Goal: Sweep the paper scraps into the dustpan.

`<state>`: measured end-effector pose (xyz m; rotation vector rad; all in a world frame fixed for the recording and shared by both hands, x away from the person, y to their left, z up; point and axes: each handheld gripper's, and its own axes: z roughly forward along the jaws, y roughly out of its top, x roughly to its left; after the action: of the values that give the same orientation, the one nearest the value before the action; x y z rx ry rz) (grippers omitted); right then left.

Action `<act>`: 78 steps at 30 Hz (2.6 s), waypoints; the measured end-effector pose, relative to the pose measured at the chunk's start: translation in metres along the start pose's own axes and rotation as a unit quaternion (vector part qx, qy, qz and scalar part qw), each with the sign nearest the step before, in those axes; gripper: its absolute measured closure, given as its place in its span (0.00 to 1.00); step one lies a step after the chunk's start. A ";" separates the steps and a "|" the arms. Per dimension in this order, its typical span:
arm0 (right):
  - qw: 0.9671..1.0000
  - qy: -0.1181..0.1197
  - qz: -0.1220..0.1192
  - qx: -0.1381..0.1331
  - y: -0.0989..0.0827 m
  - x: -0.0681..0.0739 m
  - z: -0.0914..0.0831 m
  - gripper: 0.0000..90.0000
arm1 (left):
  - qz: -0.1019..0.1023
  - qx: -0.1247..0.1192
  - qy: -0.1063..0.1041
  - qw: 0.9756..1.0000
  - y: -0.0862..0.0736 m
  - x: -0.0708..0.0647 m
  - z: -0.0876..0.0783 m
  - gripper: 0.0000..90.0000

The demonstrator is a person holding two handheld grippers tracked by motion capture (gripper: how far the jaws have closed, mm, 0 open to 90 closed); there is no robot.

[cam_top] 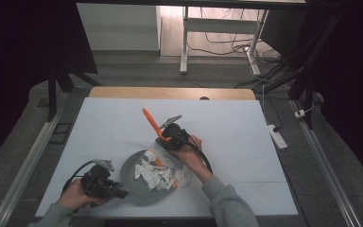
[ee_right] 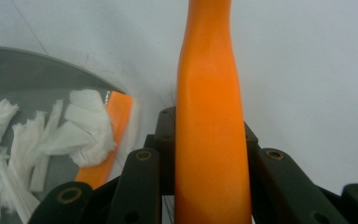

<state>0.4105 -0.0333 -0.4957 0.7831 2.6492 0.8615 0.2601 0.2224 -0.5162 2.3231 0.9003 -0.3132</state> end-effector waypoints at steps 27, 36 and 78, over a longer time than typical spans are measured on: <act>0.993 0.051 -0.011 -0.110 -0.008 0.022 -0.068 0.80 | 0.003 0.005 -0.004 1.000 0.002 0.001 0.005 0.69; 0.996 0.016 0.025 -0.089 -0.055 0.005 -0.092 0.80 | 0.009 0.009 -0.006 1.000 0.002 -0.001 0.008 0.69; 0.996 0.005 0.082 -0.026 -0.090 0.008 -0.068 0.80 | 0.022 0.018 -0.013 1.000 0.003 -0.009 0.009 0.69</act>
<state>0.3407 -0.1217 -0.4966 0.9977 2.5865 0.9736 0.2550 0.2103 -0.5184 2.3635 0.8354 -0.3423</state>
